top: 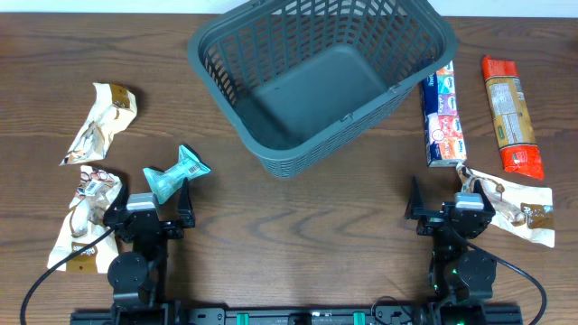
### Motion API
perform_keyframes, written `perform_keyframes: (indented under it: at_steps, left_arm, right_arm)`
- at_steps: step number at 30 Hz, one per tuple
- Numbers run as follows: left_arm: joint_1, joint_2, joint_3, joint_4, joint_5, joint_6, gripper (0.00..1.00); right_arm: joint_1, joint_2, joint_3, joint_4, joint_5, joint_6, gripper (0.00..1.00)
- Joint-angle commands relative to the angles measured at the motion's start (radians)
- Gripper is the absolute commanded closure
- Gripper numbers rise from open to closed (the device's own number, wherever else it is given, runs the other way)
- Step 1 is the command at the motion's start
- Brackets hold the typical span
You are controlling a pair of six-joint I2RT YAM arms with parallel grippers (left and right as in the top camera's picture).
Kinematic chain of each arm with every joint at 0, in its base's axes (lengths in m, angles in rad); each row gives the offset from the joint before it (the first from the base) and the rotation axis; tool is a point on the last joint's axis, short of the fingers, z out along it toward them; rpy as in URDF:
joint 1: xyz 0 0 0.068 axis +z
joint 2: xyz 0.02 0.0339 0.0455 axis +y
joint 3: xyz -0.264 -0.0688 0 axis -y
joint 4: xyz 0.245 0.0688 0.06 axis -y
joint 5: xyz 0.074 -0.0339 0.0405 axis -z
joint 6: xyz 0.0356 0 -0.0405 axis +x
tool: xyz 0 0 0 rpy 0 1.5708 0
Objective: Pack container
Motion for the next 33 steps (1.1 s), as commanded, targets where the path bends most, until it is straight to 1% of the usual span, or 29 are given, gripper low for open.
perform_keyframes:
  at_steps: [1,8,11,12,14,17,19,21,25,27,30,31,32,33]
  left_arm:
    - [0.004,-0.006,-0.019,-0.037,-0.015,-0.005,0.01]
    - [0.004,-0.006,-0.019,-0.037,-0.015,-0.005,0.01]
    - [0.004,-0.006,-0.019,-0.036,-0.015,0.020,0.01]
    - [0.004,-0.006,-0.019,-0.034,-0.010,0.008,0.01]
    - [0.003,-0.006,-0.018,-0.024,0.040,-0.046,0.02]
    - [0.003,-0.006,-0.004,-0.002,0.195,-0.093,0.01]
    - [0.003,-0.006,0.019,0.014,0.298,-0.127,0.02]
    - [0.003,-0.006,0.057,0.013,0.377,-0.162,0.01]
    - [0.003,-0.006,0.171,-0.062,0.477,-0.163,0.01]
    - [0.003,-0.006,0.249,-0.138,0.490,-0.163,0.01]
    - [0.003,-0.001,0.386,-0.256,0.490,-0.163,0.01]
    - [0.003,0.003,0.440,-0.285,0.496,-0.163,0.01]
    - [0.003,0.005,0.472,-0.298,0.508,-0.163,0.01]
    - [0.003,0.007,0.507,-0.307,0.520,-0.163,0.01]
  right_arm:
    - [0.001,-0.009,-0.005,-0.002,-0.001,-0.013,0.01]
    - [0.001,-0.009,-0.005,-0.002,0.000,-0.013,0.01]
    - [0.001,-0.009,-0.005,-0.002,-0.005,-0.013,0.01]
    - [0.001,-0.009,-0.005,-0.002,-0.004,-0.013,0.01]
    - [0.001,-0.009,-0.005,-0.002,-0.004,-0.013,0.01]
    - [0.001,-0.009,-0.005,0.000,-0.005,-0.010,0.01]
    - [0.001,-0.009,-0.005,0.021,-0.018,0.080,0.01]
    - [0.001,-0.009,-0.005,0.070,-0.082,0.278,0.01]
    - [0.001,-0.009,-0.005,0.247,-0.121,0.545,0.01]
    - [0.001,-0.009,-0.005,0.355,-0.120,0.629,0.01]
    - [0.001,-0.009,-0.005,0.531,-0.112,0.690,0.01]
    - [0.001,-0.009,-0.005,0.603,-0.113,0.728,0.01]
    - [0.002,-0.009,-0.005,0.631,-0.114,0.754,0.01]
    - [0.001,-0.009,-0.005,0.676,-0.122,0.810,0.01]
